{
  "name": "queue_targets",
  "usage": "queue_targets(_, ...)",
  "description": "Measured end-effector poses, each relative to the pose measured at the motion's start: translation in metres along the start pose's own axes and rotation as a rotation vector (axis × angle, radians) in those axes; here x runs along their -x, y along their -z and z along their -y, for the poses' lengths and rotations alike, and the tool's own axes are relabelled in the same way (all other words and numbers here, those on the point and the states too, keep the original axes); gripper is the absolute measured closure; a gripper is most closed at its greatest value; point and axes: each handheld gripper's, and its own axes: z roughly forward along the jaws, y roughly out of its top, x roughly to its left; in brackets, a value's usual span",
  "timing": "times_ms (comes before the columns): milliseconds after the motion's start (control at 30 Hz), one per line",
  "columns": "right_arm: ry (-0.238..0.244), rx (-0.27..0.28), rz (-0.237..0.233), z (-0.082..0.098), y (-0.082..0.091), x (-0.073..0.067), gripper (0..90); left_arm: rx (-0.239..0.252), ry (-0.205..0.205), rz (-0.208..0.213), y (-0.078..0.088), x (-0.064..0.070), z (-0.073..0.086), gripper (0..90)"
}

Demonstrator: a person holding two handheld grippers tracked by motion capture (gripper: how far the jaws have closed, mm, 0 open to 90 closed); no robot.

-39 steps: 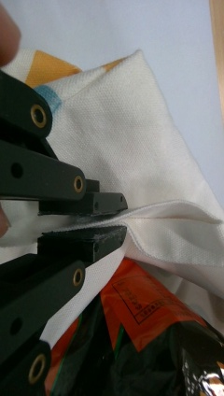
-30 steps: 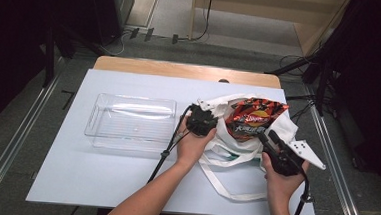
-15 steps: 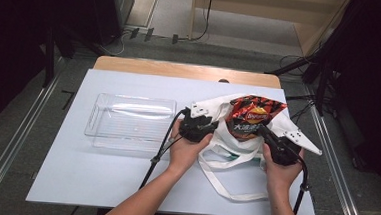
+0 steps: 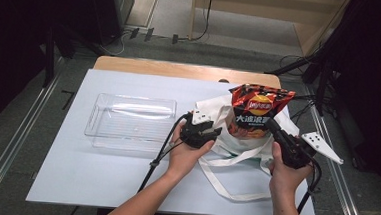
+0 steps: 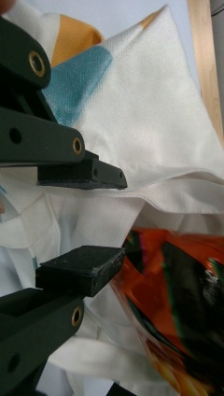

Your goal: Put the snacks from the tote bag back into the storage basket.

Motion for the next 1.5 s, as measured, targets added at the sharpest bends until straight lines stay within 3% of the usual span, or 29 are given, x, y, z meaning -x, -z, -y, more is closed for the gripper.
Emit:
queue_targets(133, 0.026, -0.066, 0.02, 0.008, -0.002, -0.002, 90.0, 0.008, 0.002, 0.005, 0.001, 0.001, -0.001, 61.1)
queue_targets(233, 0.035, -0.099, 0.04, 0.018, -0.008, 0.001, 90.0, 0.038, 0.001, 0.034, 0.006, 0.002, -0.003, 61.3)
queue_targets(500, 0.046, -0.095, 0.046, 0.018, -0.006, 0.0, 90.0, 0.108, -0.01, 0.097, 0.009, 0.003, -0.01, 56.1)
queue_targets(600, 0.052, -0.09, 0.044, 0.018, -0.005, 0.001, 90.0, 0.13, -0.011, 0.15, 0.005, 0.007, -0.021, 51.6)
queue_targets(700, 0.047, -0.087, 0.037, 0.018, -0.003, -0.001, 90.0, 0.143, 0.003, 0.207, -0.001, 0.01, -0.029, 48.3)
queue_targets(867, 0.051, -0.083, 0.034, 0.018, -0.001, -0.001, 90.0, 0.175, 0.051, 0.236, -0.008, 0.01, -0.041, 40.9)
queue_targets(933, 0.056, -0.081, 0.032, 0.019, 0.001, 0.0, 90.0, 0.188, 0.051, 0.241, -0.009, 0.01, -0.046, 40.8)
queue_targets(1000, 0.052, -0.083, 0.032, 0.019, 0.002, 0.0, 90.0, 0.188, 0.046, 0.248, -0.01, 0.012, -0.048, 47.1)
queue_targets(1067, 0.059, -0.08, 0.033, 0.019, 0.002, -0.001, 90.0, 0.18, 0.032, 0.239, -0.009, 0.014, -0.05, 62.4)
queue_targets(1200, 0.066, -0.071, 0.041, 0.018, 0.004, -0.001, 90.0, 0.176, 0.05, 0.265, -0.005, 0.013, -0.054, 82.1)
queue_targets(1333, 0.083, -0.062, 0.037, 0.015, 0.006, -0.004, 90.0, 0.189, 0.051, 0.281, 0.001, 0.015, -0.058, 88.7)
queue_targets(1500, 0.114, -0.034, 0.045, 0.011, 0.011, -0.009, 89.1, 0.207, 0.055, 0.316, 0.008, 0.016, -0.062, 90.0)
